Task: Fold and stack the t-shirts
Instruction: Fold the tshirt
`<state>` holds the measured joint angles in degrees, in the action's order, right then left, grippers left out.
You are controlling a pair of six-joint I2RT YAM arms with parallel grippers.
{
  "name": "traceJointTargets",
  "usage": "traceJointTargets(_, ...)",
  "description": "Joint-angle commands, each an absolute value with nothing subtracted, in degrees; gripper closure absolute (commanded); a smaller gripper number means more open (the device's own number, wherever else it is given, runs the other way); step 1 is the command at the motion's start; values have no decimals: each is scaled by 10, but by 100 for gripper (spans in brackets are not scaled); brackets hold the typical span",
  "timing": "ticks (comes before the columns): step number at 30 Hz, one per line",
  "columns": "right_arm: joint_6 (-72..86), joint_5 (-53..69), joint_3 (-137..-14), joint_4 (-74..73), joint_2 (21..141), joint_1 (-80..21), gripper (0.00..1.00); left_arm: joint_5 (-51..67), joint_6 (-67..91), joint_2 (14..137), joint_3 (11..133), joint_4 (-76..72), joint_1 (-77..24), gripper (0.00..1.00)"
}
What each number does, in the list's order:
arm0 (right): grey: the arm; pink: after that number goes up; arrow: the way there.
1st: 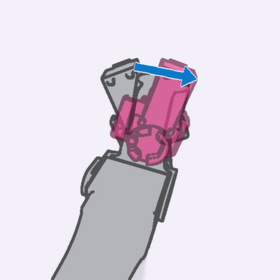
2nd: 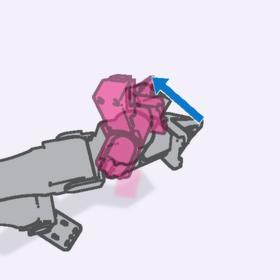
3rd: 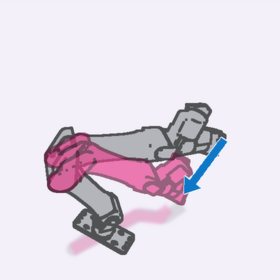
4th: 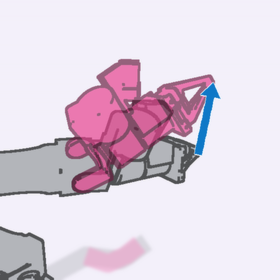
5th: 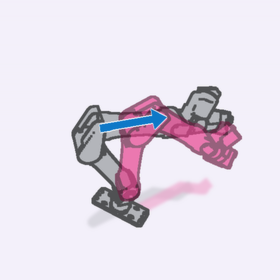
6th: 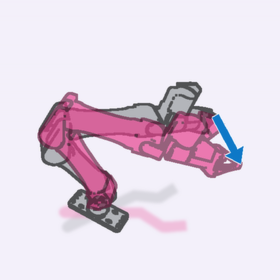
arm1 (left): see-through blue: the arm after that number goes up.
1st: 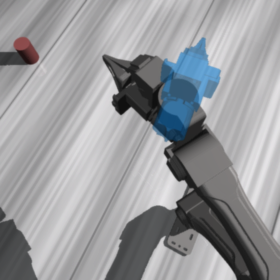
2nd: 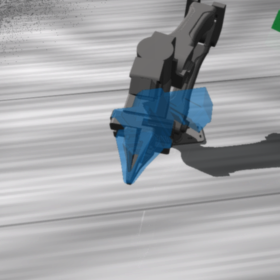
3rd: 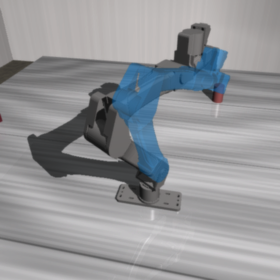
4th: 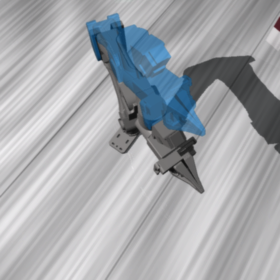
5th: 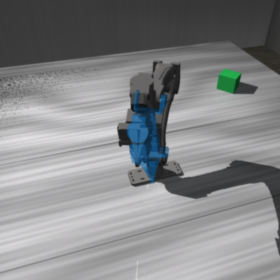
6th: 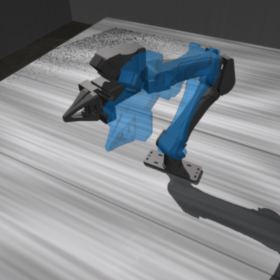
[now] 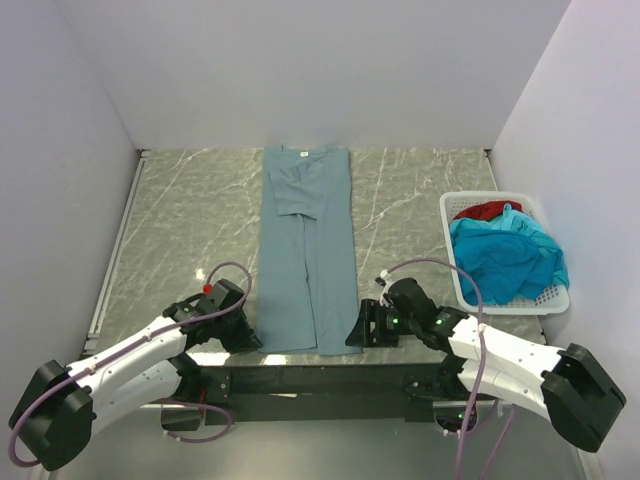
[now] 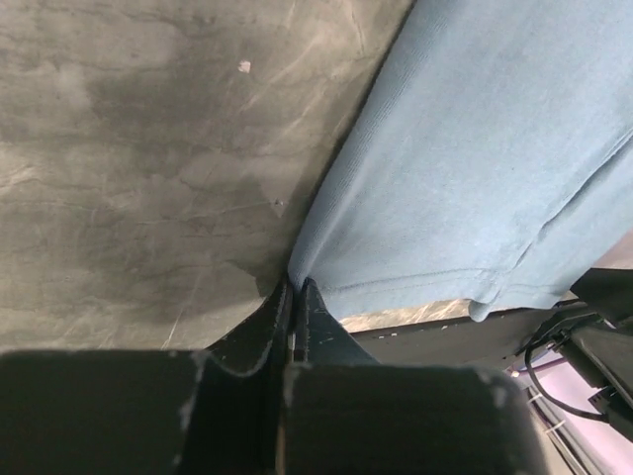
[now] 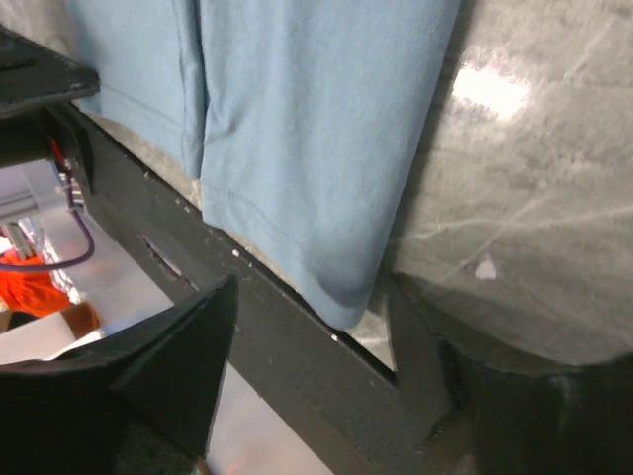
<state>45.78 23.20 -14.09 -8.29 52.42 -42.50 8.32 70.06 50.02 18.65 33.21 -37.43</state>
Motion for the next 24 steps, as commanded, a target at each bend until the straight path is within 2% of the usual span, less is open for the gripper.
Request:
traceJointTargets(1,454,244,-129,-49,558,-427,33,72,682,509,192,353,-379,99)
traceJointTargets(3,447,248,-135,-41,586,-428,37,76,681,509,193,348,-379,99)
traceJointTargets(4,446,250,-139,-40,596,-428,47,80,681,509,193,345,-379,99)
traceJointTargets(9,435,289,-157,-40,641,-433,67,96,681,502,206,341,-379,99)
traceJointTargets(10,432,288,-161,-45,641,-436,77,96,680,500,210,339,-379,99)
traceJointTargets(13,416,264,-185,-71,631,-437,90,82,683,496,223,311,-379,99)
traceJointTargets(20,362,186,-318,-122,643,-424,96,79,672,524,284,216,-379,99)
traceJointTargets(24,365,161,-365,-102,662,-402,97,22,631,589,362,235,-378,100)
